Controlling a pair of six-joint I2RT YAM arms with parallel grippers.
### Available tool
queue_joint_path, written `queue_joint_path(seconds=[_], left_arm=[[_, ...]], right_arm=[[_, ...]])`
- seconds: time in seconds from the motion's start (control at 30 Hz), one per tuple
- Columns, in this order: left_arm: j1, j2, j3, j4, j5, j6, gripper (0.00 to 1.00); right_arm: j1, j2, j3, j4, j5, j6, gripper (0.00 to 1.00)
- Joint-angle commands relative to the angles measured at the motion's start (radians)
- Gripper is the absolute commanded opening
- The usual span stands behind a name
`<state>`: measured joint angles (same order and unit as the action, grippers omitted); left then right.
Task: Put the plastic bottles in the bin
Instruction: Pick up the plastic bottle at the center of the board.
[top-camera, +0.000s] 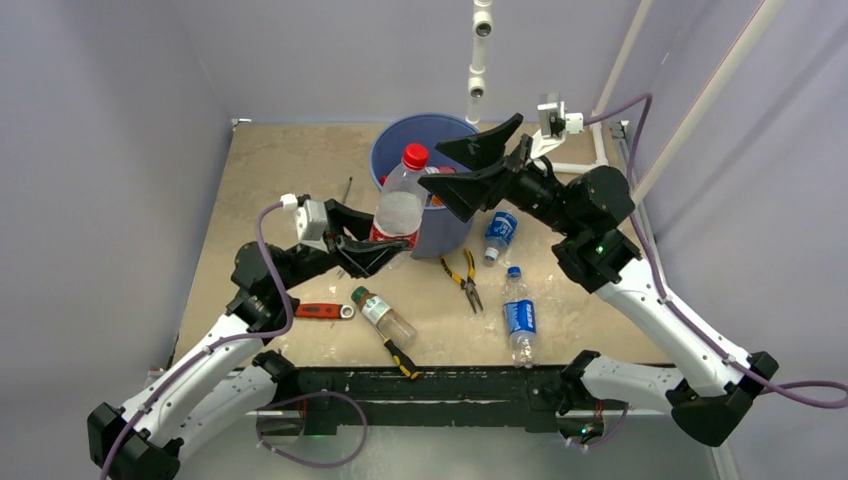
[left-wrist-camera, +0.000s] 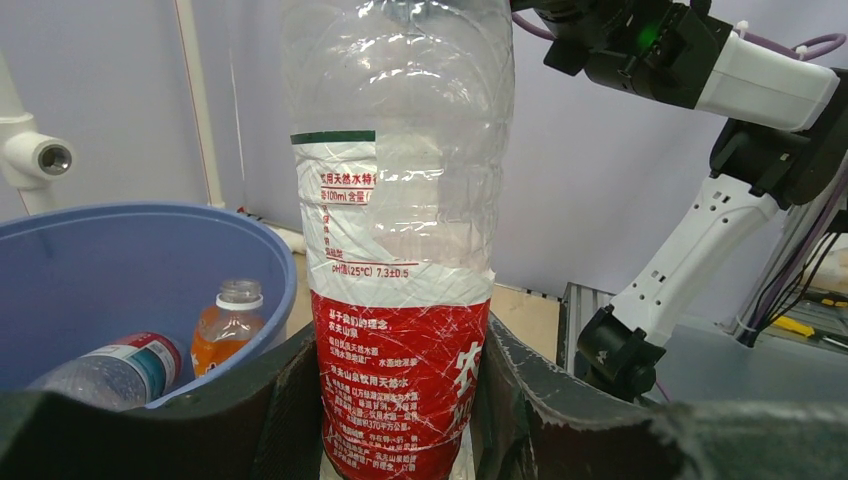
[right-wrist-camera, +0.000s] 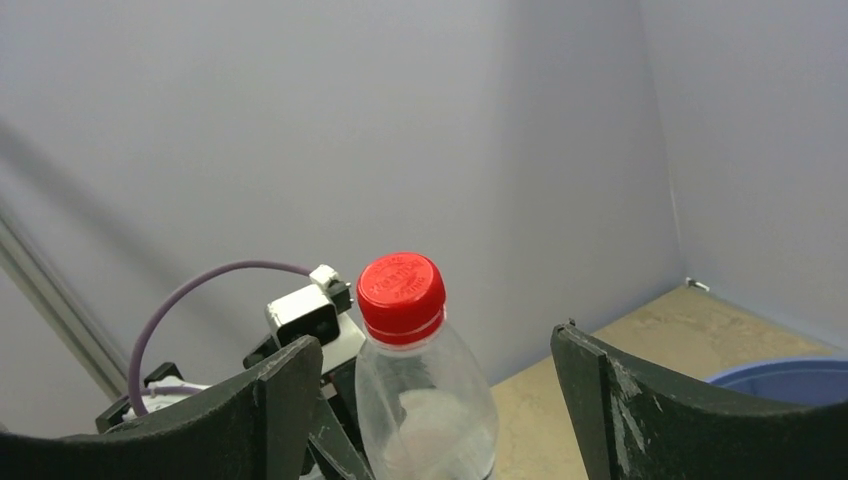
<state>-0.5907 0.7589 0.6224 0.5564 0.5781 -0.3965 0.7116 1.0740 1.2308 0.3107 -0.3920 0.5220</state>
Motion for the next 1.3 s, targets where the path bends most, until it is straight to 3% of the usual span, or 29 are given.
queue_joint_path(seconds=[0.0, 0.43, 0.67, 0.83, 1.03, 1.1, 1.13, 1.17, 1.23, 1.27], left_arm=[[-0.014, -0.007, -0.006, 0.021, -0.017, 0.032, 0.27], [-0.03, -0.013, -0.004, -0.01, -0.03, 0.056, 0.26], [-0.04, -0.018, -0.004, -0.017, -0.029, 0.063, 0.25], [-0.043, -0.021, -0.004, -0.024, -0.031, 0.07, 0.25], [-0.048, -0.027, -0.003, -0.04, -0.04, 0.077, 0.27], [-0.051, -0.029, 0.004, -0.057, -0.04, 0.08, 0.38], [-0.052, -0.027, 0.011, -0.068, -0.04, 0.083, 0.58], [-0.054, -0.027, 0.016, -0.082, -0.046, 0.085, 0.7], [-0.056, -0.032, 0.023, -0.105, -0.08, 0.088, 0.88], [-0.057, -0.039, 0.023, -0.113, -0.1, 0.088, 0.92]], right_arm=[[0.038, 0.029, 0.068, 0.047, 0.017, -0.014, 0.89], [0.061, 0.084, 0.123, 0.029, 0.009, -0.005, 0.74], [0.061, 0.094, 0.121, 0.039, -0.013, 0.02, 0.59], [0.065, 0.124, 0.151, 0.009, -0.043, 0.022, 0.61], [0.071, 0.125, 0.159, -0.018, -0.034, 0.009, 0.36], [0.071, 0.119, 0.159, -0.028, -0.03, -0.001, 0.24], [0.07, 0.111, 0.159, -0.041, -0.023, -0.008, 0.15], [0.071, 0.102, 0.159, -0.053, -0.01, -0.017, 0.01], [0.07, 0.078, 0.157, -0.087, 0.033, -0.035, 0.0], [0.071, 0.064, 0.159, -0.106, 0.054, -0.049, 0.0]])
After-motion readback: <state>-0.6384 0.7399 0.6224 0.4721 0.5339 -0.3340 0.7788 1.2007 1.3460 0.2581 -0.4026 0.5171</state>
